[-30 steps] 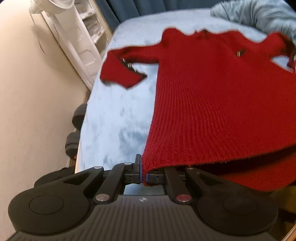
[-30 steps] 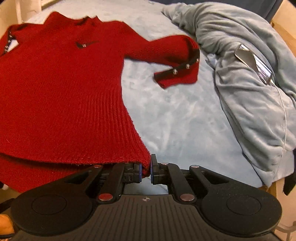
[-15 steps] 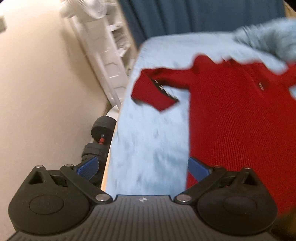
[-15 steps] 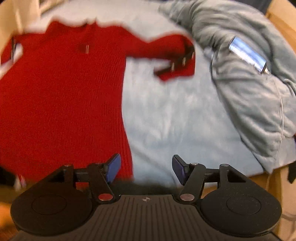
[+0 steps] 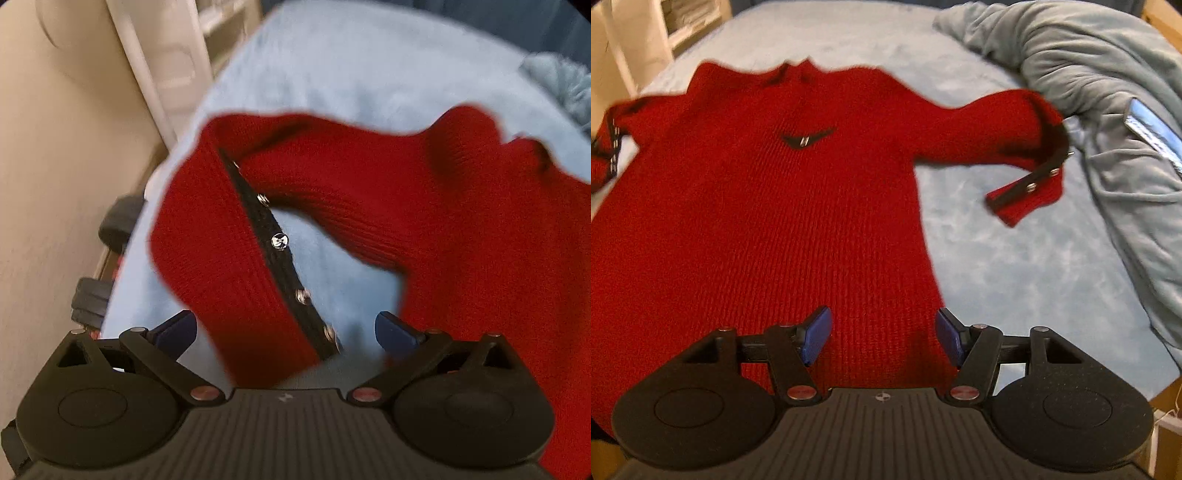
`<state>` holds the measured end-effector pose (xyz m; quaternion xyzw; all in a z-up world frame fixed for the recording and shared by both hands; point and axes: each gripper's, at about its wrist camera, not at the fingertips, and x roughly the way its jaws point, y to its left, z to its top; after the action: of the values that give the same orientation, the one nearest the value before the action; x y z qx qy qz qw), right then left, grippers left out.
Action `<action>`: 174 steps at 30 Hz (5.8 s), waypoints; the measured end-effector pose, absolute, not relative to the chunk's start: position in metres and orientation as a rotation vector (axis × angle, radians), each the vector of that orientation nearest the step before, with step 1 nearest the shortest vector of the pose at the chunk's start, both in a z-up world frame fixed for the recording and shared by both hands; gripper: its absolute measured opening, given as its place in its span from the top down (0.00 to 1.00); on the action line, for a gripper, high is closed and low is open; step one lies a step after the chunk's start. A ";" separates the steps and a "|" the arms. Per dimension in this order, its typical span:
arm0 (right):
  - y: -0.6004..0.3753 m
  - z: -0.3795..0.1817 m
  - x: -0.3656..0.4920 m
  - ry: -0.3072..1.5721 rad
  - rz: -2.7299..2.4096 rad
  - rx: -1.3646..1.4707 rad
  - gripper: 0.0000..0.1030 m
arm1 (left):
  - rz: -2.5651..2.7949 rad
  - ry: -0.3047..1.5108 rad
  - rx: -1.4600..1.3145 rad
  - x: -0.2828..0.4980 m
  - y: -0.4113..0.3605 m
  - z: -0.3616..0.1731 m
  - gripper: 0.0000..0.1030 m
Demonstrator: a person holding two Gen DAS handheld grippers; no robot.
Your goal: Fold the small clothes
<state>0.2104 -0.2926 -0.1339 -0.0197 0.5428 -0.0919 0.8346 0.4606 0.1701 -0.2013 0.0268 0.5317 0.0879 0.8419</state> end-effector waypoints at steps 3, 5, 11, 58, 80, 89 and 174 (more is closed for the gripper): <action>-0.292 -0.144 0.216 1.174 -0.195 -0.076 0.38 | 0.280 1.207 0.009 0.481 0.187 -0.221 0.32; -0.294 -0.147 0.218 1.173 -0.206 -0.099 0.39 | 0.324 1.198 -0.139 0.479 0.214 -0.200 0.82; -0.295 -0.147 0.226 1.141 -0.220 -0.106 0.43 | 0.430 0.999 -0.362 0.461 0.333 -0.077 0.84; -0.336 -0.165 0.195 1.057 -0.269 0.089 0.43 | 0.050 1.063 -0.307 0.476 0.097 -0.121 0.00; -0.341 -0.157 0.220 0.997 -0.284 0.110 0.43 | 0.064 1.036 -0.298 0.519 0.132 -0.170 0.00; -0.336 -0.164 0.383 0.843 -0.014 0.275 0.43 | 0.097 1.071 -0.291 0.526 0.133 -0.183 0.00; -0.524 -0.180 0.338 1.067 -0.463 0.195 0.93 | 0.178 1.017 0.035 0.253 0.051 -0.103 0.00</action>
<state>0.3383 -0.5240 -0.1797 0.0921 0.5030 -0.2183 0.8312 0.2531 0.0512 -0.1028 0.0168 0.4861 0.0849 0.8696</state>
